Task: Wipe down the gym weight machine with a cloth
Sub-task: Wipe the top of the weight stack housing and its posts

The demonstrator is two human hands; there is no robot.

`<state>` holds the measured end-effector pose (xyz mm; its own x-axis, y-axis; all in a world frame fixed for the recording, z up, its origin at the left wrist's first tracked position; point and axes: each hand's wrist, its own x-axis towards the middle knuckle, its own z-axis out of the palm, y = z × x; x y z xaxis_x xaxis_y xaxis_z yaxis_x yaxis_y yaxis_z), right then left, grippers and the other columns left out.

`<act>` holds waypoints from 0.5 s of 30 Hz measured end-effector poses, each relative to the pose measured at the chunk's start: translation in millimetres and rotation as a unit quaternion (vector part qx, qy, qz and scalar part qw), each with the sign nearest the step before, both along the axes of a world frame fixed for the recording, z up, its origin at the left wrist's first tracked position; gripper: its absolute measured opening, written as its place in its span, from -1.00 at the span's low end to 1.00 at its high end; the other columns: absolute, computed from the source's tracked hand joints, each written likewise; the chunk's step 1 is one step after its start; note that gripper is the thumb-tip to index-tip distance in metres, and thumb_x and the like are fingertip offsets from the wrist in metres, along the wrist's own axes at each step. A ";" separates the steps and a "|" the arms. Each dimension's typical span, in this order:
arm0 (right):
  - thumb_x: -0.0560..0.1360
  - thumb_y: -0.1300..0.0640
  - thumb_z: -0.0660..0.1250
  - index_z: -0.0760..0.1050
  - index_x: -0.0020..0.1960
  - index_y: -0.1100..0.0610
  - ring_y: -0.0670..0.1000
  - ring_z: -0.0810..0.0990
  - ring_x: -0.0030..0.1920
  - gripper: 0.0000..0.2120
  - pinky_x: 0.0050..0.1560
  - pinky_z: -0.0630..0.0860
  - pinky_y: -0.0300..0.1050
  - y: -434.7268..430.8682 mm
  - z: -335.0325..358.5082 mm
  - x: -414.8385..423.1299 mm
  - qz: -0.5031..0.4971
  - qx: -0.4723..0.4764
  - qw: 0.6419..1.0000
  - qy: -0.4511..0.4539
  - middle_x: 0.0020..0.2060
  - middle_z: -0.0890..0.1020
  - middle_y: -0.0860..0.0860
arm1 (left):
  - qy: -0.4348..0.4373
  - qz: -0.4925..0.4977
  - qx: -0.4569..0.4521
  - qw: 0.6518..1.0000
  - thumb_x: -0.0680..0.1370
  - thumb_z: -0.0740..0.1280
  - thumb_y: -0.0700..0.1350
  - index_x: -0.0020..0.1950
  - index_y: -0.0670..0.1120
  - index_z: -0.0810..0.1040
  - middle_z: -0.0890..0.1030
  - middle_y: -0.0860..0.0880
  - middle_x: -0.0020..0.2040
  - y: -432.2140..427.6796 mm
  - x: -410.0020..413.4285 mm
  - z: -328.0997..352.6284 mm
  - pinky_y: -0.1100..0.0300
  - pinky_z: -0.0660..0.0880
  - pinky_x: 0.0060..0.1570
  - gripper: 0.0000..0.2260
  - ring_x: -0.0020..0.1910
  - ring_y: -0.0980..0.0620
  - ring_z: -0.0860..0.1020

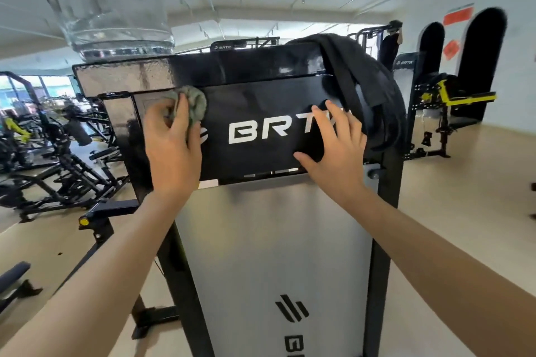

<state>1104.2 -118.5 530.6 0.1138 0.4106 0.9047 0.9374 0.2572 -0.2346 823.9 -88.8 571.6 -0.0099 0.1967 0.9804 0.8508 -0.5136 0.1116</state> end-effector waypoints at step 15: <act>0.51 0.24 0.44 0.50 0.40 0.15 0.03 0.60 -0.01 -0.54 -0.01 0.62 -0.06 -16.7 37.0 50.0 0.062 0.061 0.996 0.005 0.13 0.60 0.07 | 0.222 -0.110 -0.002 0.969 0.55 0.41 -0.28 0.44 -0.19 0.48 0.45 -0.22 0.33 2.7 145.9 21.6 -0.06 0.63 -0.05 -0.55 0.15 -0.21 0.47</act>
